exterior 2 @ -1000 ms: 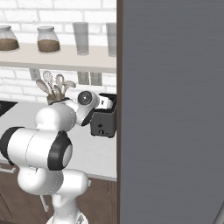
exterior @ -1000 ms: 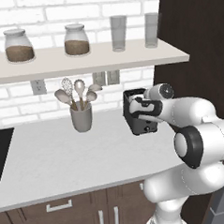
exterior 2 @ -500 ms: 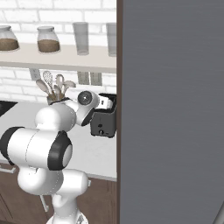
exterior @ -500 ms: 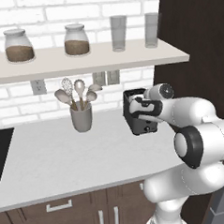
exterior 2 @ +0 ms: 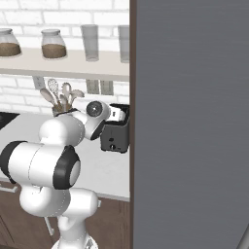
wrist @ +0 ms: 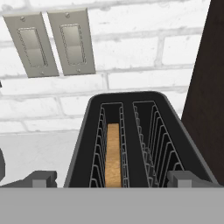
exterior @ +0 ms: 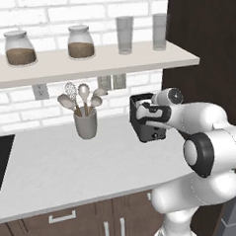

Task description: Start the toaster. Once the lever pops up, take the bread to the plate on the dining counter.

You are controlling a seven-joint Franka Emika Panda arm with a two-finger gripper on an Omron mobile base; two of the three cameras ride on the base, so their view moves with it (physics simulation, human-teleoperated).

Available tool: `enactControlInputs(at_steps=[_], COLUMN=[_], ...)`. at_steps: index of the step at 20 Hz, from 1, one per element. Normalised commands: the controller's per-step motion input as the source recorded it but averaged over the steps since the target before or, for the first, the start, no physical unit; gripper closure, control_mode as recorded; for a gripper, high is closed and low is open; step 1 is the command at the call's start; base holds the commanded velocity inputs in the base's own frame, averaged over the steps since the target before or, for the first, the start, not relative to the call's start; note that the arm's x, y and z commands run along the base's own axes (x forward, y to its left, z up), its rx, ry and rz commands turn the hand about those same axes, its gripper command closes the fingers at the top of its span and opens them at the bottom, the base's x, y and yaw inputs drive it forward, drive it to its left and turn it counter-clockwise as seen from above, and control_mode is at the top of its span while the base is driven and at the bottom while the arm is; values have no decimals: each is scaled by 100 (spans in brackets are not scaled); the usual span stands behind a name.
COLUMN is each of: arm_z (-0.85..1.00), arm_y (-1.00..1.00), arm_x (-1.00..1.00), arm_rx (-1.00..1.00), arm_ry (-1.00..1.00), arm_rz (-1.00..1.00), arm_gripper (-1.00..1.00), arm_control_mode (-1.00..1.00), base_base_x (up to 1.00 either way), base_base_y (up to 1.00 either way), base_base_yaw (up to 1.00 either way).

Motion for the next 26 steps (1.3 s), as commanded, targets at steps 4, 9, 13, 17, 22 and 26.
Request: enactControlInputs(at_steps=[4, 9, 13, 17, 22, 26], arm_z=[0, 0, 0, 0, 0, 0], arm_y=[0, 0, 0, 0, 0, 0], arm_x=[0, 0, 0, 0, 0, 0], arm_rx=[0, 0, 0, 0, 0, 0], arm_ry=[0, 0, 0, 0, 0, 0], arm_rz=[0, 0, 0, 0, 0, 0], arm_gripper=[-100, -100, -100, -100, -100, -100], arm_control_mode=[-100, -100, -100, -100, -100, -100], base_base_x=[0, 0, 0, 0, 0, 0], base_base_y=[0, 0, 0, 0, 0, 0], base_base_yaw=[0, 0, 0, 0, 0, 0])
